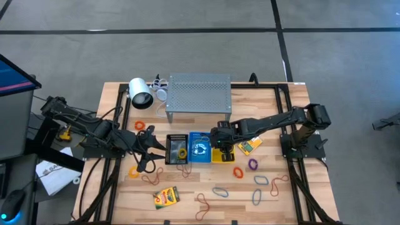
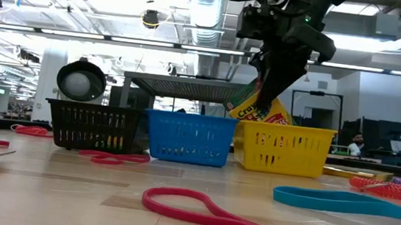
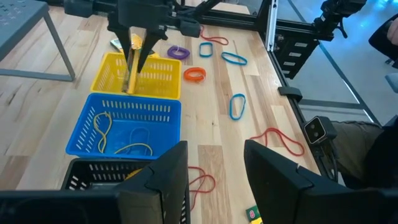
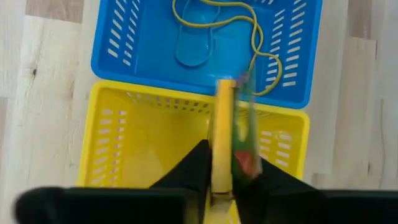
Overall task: Pick & Place Office Desk Supplies
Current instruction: Put the yellow crayon box into the yellow basket
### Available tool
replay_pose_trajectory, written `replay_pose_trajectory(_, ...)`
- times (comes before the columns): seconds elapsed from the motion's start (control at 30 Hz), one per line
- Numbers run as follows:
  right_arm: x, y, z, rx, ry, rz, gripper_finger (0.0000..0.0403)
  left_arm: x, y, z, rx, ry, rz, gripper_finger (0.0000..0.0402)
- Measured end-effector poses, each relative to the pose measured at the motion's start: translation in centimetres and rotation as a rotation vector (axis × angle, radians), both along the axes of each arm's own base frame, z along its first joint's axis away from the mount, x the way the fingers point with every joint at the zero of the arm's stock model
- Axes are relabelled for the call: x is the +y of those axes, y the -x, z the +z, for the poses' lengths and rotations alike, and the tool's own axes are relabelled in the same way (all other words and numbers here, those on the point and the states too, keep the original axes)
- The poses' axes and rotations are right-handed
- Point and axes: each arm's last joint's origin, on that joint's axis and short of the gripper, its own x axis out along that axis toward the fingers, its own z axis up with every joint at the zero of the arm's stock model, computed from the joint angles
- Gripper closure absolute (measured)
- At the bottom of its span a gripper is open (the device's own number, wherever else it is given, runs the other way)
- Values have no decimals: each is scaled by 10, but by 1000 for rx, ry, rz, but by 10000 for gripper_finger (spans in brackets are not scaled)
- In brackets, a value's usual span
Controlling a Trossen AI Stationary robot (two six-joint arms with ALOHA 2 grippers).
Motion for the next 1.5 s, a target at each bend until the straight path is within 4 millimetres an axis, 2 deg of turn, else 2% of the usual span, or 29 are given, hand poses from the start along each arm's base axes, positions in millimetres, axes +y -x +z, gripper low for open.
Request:
replay_pose_trajectory(0.1,0,0,0,0,2,0,387,0,0,0,0,0,0,247)
replay_pose_trajectory(0.3,0,-1,0,-8,2,-1,364,0,0,0,0,0,0,247)
replay_pose_trajectory(0.4,0,-3,1,-30,3,-2,372,0,0,0,0,0,0,247)
replay_pose_trajectory(0.5,1,-2,6,-53,3,6,389,0,0,0,0,0,0,247)
replay_pose_trajectory(0.77,0,8,24,-93,-3,-8,376,0,0,0,3,-1,0,247)
replay_pose_trajectory(0.97,7,22,43,-156,15,6,389,0,0,0,3,-1,0,247)
replay_pose_trajectory(1.13,6,43,47,-282,-8,-8,388,0,0,0,4,-1,0,247)
replay_pose_trajectory(1.33,2,72,44,-492,-57,-37,386,0,0,0,3,0,0,247)
replay_pose_trajectory(1.5,2,86,26,-592,-72,-47,385,0,0,0,1,1,0,247)
